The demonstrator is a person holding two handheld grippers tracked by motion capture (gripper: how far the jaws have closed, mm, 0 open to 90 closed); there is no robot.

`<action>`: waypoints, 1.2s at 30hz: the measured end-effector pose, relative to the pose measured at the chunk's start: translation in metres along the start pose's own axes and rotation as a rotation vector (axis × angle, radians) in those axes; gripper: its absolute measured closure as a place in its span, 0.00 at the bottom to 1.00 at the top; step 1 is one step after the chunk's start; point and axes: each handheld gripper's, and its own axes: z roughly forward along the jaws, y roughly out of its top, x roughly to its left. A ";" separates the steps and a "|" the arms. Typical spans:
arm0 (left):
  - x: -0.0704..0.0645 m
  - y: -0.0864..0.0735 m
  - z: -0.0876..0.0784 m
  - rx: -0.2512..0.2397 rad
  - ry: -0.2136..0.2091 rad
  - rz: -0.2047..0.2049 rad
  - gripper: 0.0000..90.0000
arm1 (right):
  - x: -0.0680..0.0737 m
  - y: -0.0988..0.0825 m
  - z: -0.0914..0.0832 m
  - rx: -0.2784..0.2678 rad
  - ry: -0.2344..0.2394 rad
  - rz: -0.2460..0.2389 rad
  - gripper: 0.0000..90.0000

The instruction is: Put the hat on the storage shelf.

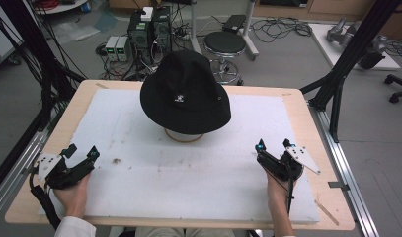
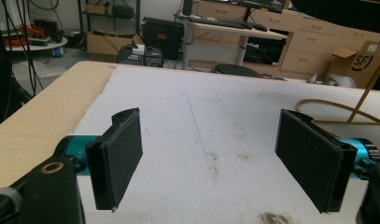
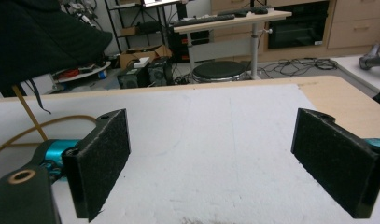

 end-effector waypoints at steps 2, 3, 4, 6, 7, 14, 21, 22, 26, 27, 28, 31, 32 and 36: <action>0.000 0.000 0.000 0.000 0.000 -0.001 0.26 | -0.002 -0.003 0.000 0.004 -0.007 -0.001 0.12; 0.000 0.000 0.000 0.001 0.000 0.000 0.26 | -0.002 -0.004 0.000 0.003 -0.009 -0.001 0.12; 0.000 0.000 0.000 0.002 -0.001 0.000 0.26 | -0.004 -0.006 0.000 0.001 -0.013 -0.005 0.12; -0.001 0.000 0.000 0.002 -0.001 0.002 0.26 | -0.006 -0.007 0.000 0.009 -0.010 0.009 0.12; -0.001 0.000 0.000 0.002 -0.002 0.002 0.26 | -0.007 -0.006 0.000 0.008 -0.008 0.020 0.12; -0.002 0.000 -0.001 0.001 -0.005 0.005 0.26 | -0.011 -0.006 -0.001 0.015 -0.005 0.060 0.12; -0.001 0.000 0.000 0.002 -0.007 0.001 0.26 | -0.011 -0.006 -0.001 0.017 -0.002 0.057 0.12; -0.001 0.000 0.000 0.003 -0.008 0.001 0.26 | -0.011 -0.006 -0.001 0.016 -0.003 0.053 0.12; -0.001 0.000 0.000 0.004 -0.010 -0.001 0.26 | -0.010 -0.007 0.000 0.021 0.001 0.056 0.12; -0.001 0.000 0.000 0.004 -0.010 -0.002 0.26 | -0.010 -0.007 0.000 0.021 0.001 0.059 0.12; -0.001 0.000 0.000 0.005 -0.010 -0.002 0.26 | -0.011 -0.007 0.000 0.019 0.001 0.058 0.12; -0.001 0.000 0.000 0.005 -0.010 -0.002 0.26 | -0.012 -0.007 0.000 0.017 0.000 0.058 0.12; -0.001 0.000 0.000 0.005 -0.010 -0.003 0.26 | -0.012 -0.007 0.000 0.016 0.001 0.062 0.12; -0.001 0.000 0.000 0.005 -0.012 -0.004 0.26 | -0.012 -0.007 0.000 0.014 0.003 0.064 0.12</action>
